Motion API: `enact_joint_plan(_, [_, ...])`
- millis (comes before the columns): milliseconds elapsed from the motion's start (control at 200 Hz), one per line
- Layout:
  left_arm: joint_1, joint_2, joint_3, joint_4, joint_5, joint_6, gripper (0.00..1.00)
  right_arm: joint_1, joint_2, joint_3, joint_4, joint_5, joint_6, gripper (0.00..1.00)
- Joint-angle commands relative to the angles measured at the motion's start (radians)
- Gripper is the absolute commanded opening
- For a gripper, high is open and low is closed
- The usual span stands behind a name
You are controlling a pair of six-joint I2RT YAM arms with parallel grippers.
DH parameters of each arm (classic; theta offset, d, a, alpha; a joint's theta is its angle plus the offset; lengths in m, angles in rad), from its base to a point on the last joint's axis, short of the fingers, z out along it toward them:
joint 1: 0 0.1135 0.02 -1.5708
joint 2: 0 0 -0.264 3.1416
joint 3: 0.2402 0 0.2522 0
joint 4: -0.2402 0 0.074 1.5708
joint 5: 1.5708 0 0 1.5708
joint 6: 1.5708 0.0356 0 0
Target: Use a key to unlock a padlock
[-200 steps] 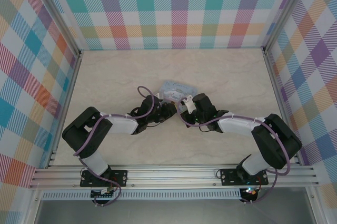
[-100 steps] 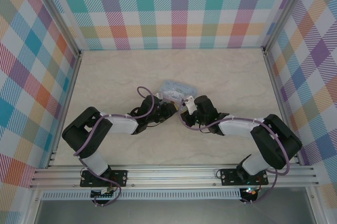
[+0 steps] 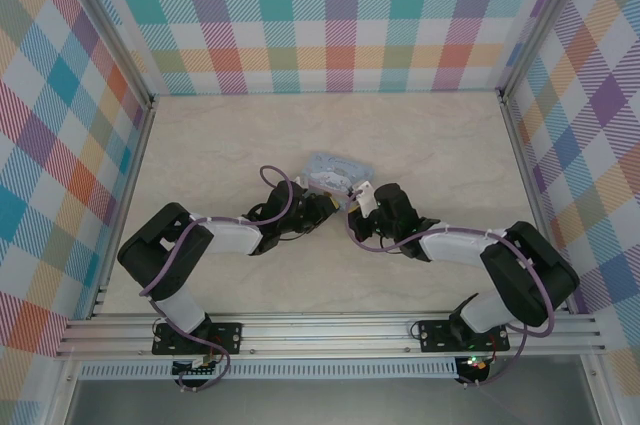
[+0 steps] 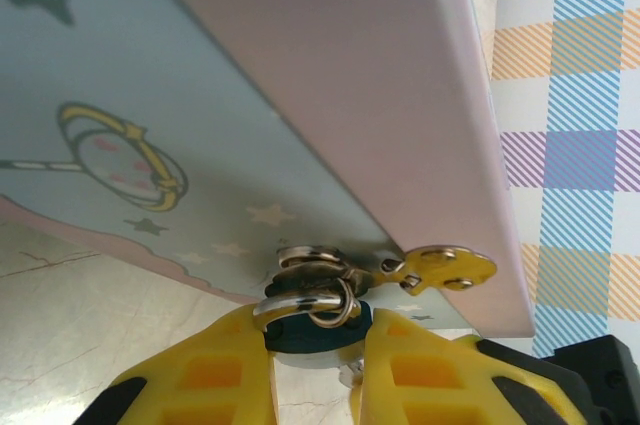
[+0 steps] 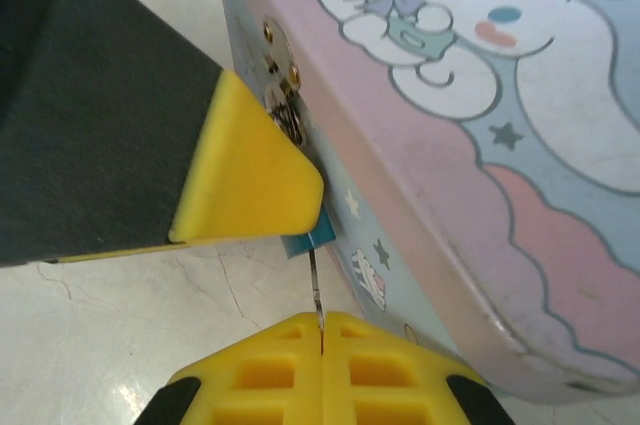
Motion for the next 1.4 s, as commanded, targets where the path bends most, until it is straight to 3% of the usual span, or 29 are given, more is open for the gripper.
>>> enact_joint_plan(0, [-0.016, -0.025, 0.004, 0.025, 0.043, -0.019, 0.01, -0.001, -0.037, 0.007, 0.121, -0.042, -0.008, 0.04])
enact_joint_plan(335, [-0.016, -0.037, -0.007, 0.051, 0.012, -0.053, 0.0, -0.002, -0.017, -0.018, 0.112, -0.03, 0.013, 0.04])
enact_joint_plan(630, [-0.016, -0.069, -0.042, 0.099, -0.082, -0.165, 0.0, -0.055, -0.168, -0.134, 0.095, -0.016, 0.088, 0.03])
enact_joint_plan(800, [-0.015, -0.09, -0.047, 0.12, -0.114, -0.228, 0.0, -0.069, -0.211, -0.195, 0.235, -0.062, 0.217, 0.03])
enact_joint_plan(1040, [-0.016, -0.081, -0.025, 0.156, -0.118, -0.3, 0.0, -0.071, -0.145, -0.213, 0.452, -0.1, 0.342, 0.03])
enact_joint_plan(1395, [-0.018, -0.074, -0.013, 0.181, -0.122, -0.34, 0.0, -0.071, -0.039, -0.194, 0.568, -0.027, 0.409, 0.03])
